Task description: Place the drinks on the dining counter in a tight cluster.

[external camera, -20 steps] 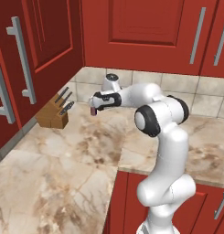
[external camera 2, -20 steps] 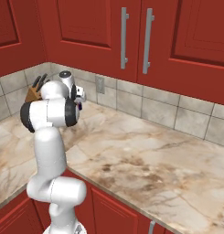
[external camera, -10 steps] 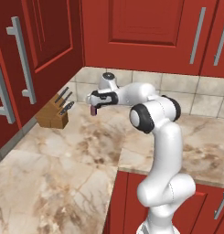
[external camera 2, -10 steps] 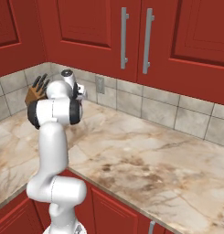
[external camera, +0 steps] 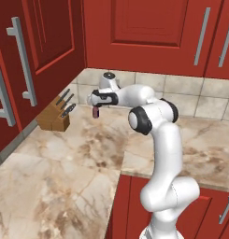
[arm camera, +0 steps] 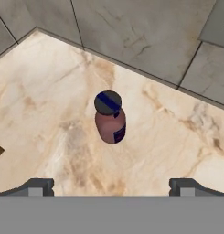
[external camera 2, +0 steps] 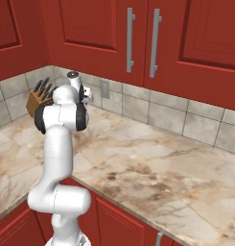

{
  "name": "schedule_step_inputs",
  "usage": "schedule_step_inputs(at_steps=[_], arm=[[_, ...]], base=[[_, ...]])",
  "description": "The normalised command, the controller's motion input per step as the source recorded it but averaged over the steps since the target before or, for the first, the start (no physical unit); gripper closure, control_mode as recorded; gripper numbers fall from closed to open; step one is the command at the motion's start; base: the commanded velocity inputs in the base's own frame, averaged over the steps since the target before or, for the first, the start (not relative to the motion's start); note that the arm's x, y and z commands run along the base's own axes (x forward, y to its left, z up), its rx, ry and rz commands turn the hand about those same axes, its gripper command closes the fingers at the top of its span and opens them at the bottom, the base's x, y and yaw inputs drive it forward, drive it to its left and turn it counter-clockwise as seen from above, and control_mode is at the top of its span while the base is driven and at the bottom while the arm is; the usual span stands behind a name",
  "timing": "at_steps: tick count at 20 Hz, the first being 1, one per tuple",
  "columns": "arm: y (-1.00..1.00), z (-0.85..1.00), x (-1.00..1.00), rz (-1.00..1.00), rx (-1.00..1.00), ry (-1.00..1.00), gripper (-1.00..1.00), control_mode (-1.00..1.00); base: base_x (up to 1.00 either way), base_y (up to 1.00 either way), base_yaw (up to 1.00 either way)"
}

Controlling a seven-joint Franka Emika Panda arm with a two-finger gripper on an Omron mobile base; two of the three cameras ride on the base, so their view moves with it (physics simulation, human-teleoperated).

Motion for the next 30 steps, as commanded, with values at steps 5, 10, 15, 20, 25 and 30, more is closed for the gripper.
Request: schedule_step_inputs(at_steps=[5,10,15,20,25,30], arm=[[0.0,-0.41,0.06,0.0,0.0,0.0,-1.0,-1.0],[0.03,-0.34,0.12,0.0,0.0,0.0,-1.0,-1.0],[0.05,0.0,0.17,0.0,0.0,0.0,-1.0,-1.0],[0.07,0.0,0.31,0.0,0.0,0.0,-1.0,-1.0],[0.05,0.0,0.39,0.0,0.0,0.0,-1.0,-1.0],[0.01,0.07,0.14,0.0,0.0,0.0,-1.0,-1.0]], base=[[0.0,0.0,0.0],[0.0,0.0,0.0],[0.0,0.0,0.0],[0.0,0.0,0.0],[0.0,0.0,0.0],[0.0,0.0,0.0]])
